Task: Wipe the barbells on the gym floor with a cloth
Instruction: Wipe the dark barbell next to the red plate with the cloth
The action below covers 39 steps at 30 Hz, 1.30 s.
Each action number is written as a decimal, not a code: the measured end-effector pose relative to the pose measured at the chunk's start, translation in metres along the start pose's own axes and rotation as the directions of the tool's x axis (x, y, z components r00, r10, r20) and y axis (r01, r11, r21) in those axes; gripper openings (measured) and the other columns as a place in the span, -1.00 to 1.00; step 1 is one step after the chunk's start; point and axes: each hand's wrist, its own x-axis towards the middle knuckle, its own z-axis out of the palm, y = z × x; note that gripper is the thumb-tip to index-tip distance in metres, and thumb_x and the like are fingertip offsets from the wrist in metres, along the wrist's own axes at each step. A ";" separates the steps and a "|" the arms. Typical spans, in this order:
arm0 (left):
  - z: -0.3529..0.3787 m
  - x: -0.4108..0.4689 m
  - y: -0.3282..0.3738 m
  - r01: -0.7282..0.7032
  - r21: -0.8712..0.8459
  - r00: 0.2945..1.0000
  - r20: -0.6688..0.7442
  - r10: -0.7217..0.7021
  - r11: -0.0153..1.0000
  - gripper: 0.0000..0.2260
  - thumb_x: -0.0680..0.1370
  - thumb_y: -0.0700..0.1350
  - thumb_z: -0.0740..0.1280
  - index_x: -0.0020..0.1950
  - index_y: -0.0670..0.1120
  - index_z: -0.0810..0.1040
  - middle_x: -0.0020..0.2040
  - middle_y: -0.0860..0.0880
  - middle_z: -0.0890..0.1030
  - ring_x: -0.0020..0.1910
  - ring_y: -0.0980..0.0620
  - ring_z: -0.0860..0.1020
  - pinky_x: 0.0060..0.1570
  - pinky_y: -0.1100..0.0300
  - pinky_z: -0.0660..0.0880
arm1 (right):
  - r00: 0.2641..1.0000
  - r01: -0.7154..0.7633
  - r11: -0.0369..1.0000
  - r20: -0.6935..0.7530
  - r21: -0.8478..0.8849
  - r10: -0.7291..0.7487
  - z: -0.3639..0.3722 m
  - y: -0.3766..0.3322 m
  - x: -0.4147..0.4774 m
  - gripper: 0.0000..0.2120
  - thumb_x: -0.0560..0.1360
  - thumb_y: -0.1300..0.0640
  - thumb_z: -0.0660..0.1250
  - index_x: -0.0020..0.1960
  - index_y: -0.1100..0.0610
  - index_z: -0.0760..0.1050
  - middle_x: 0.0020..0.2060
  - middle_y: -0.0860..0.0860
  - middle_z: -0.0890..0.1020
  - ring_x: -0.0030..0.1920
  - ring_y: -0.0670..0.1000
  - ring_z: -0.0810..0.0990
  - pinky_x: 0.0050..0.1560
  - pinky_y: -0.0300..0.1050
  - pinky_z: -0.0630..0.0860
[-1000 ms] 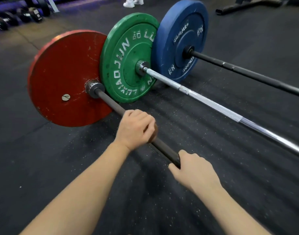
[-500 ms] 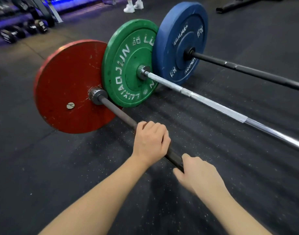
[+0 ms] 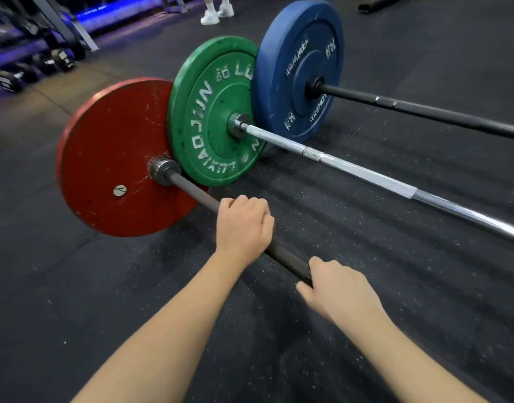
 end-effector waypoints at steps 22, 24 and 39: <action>0.003 0.003 -0.015 0.071 -0.042 0.996 -0.043 -0.073 0.997 -0.80 0.52 -0.08 0.14 -0.26 -0.01 0.47 -0.28 0.07 0.53 -0.22 -0.03 0.46 -0.02 -0.03 0.35 | 1.000 0.011 1.000 -0.015 -0.022 -0.012 0.000 0.000 -0.001 -0.72 0.62 -0.14 0.15 -0.04 0.08 0.30 -0.31 -0.04 0.38 -0.23 0.13 0.47 -0.17 -0.02 0.39; 0.003 -0.010 0.009 0.014 -0.089 0.998 -0.059 -0.019 0.996 -0.82 0.51 -0.10 0.14 -0.26 0.00 0.47 -0.28 0.08 0.52 -0.24 -0.02 0.45 -0.05 -0.02 0.34 | 1.000 0.013 1.000 -0.018 -0.016 -0.013 0.000 0.000 0.000 -0.73 0.61 -0.14 0.16 -0.04 0.07 0.31 -0.30 -0.05 0.39 -0.23 0.13 0.48 -0.17 -0.02 0.40; 0.004 0.014 -0.034 0.025 -0.170 1.000 0.006 -0.025 0.985 -0.74 0.49 -0.06 0.07 -0.30 0.00 0.49 -0.29 0.08 0.58 -0.23 -0.03 0.49 0.03 -0.10 0.40 | 0.999 -0.030 0.999 -0.015 -0.015 0.030 -0.001 -0.001 -0.002 -0.73 0.62 -0.14 0.15 -0.05 0.07 0.31 -0.30 -0.04 0.41 -0.28 0.08 0.44 -0.20 -0.02 0.40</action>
